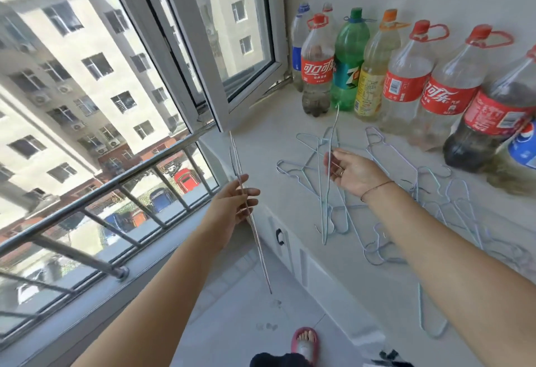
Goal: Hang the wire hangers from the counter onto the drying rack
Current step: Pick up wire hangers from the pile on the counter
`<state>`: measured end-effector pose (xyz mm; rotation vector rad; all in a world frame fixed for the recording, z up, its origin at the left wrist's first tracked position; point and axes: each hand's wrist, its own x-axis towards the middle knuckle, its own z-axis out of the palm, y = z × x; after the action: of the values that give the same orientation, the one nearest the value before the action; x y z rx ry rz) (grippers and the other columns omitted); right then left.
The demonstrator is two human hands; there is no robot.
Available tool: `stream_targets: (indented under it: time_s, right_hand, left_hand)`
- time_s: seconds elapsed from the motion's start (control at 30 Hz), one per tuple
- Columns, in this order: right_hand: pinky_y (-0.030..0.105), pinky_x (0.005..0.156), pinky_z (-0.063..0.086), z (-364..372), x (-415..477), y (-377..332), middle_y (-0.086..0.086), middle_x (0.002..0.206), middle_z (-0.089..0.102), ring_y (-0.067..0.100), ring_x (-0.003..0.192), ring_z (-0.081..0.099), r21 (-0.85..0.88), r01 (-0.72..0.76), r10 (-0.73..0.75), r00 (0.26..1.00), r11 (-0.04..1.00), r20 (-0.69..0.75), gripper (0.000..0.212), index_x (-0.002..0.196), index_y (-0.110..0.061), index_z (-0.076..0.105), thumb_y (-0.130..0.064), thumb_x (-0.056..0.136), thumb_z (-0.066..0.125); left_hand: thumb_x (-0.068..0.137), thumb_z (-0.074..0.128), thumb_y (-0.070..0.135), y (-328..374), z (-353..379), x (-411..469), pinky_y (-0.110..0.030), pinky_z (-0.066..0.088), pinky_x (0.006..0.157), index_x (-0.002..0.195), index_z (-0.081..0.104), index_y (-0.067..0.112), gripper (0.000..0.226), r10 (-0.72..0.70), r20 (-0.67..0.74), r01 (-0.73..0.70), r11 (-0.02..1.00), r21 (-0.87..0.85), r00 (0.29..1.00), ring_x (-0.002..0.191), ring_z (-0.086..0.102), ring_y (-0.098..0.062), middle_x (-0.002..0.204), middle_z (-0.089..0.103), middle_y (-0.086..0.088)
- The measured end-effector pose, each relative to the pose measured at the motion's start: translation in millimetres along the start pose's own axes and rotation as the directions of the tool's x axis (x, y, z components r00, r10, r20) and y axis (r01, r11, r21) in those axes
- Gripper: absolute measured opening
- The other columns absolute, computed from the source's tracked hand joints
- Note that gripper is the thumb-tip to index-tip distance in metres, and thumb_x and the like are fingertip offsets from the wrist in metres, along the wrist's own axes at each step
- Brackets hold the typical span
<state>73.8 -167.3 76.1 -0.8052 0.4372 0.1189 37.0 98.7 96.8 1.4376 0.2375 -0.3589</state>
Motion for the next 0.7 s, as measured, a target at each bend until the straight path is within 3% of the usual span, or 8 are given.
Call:
stream_targets:
  time_s: [0.13,0.4,0.63,0.7]
  right_hand:
    - [0.019,0.057,0.053,21.9,-46.6,10.4,0.004,0.084,0.060,0.011,0.070,0.060,-0.030,-0.056,0.060,0.981,0.998,0.185,0.019,0.097,-0.013,0.056,-0.001,0.093,0.043]
    - [0.017,0.048,0.046,78.7,-149.2,54.4,0.000,0.078,0.057,0.006,0.055,0.057,-0.285,-0.088,0.214,0.869,0.955,0.446,0.023,0.100,-0.016,0.059,0.002,0.088,0.051]
    - [0.019,0.053,0.045,140.2,-224.8,100.0,0.002,0.075,0.062,0.010,0.061,0.054,-0.372,-0.189,0.391,0.698,0.909,0.600,0.038,0.116,-0.012,0.058,-0.001,0.080,0.056]
    - [0.019,0.054,0.045,158.9,-243.0,113.9,0.003,0.077,0.061,0.011,0.062,0.054,-0.393,-0.204,0.426,0.643,0.897,0.637,0.042,0.116,-0.011,0.059,-0.002,0.075,0.059]
  left_hand:
    - [0.092,0.038,-0.011,3.7,-13.9,-55.3,-0.027,0.045,0.069,0.127,0.052,0.015,0.045,0.054,-0.058,-0.055,0.998,-0.025,0.997,0.069,0.060,-0.014,0.087,0.066,-0.003]
    - [0.094,0.041,-0.006,4.8,-52.3,-168.0,-0.019,0.051,0.060,0.126,0.049,0.000,0.033,0.182,-0.196,-0.195,0.980,-0.050,0.964,0.070,0.058,-0.017,0.095,0.067,-0.009]
    - [0.092,0.048,-0.004,9.2,-104.8,-266.0,-0.026,0.051,0.057,0.127,0.052,0.013,0.038,0.193,-0.365,-0.244,0.965,-0.098,0.911,0.065,0.058,-0.018,0.085,0.068,-0.009]
    - [0.091,0.049,-0.005,13.3,-121.1,-290.5,-0.031,0.051,0.064,0.131,0.050,0.014,0.044,0.204,-0.397,-0.258,0.962,-0.089,0.895,0.069,0.058,-0.020,0.087,0.068,-0.010]
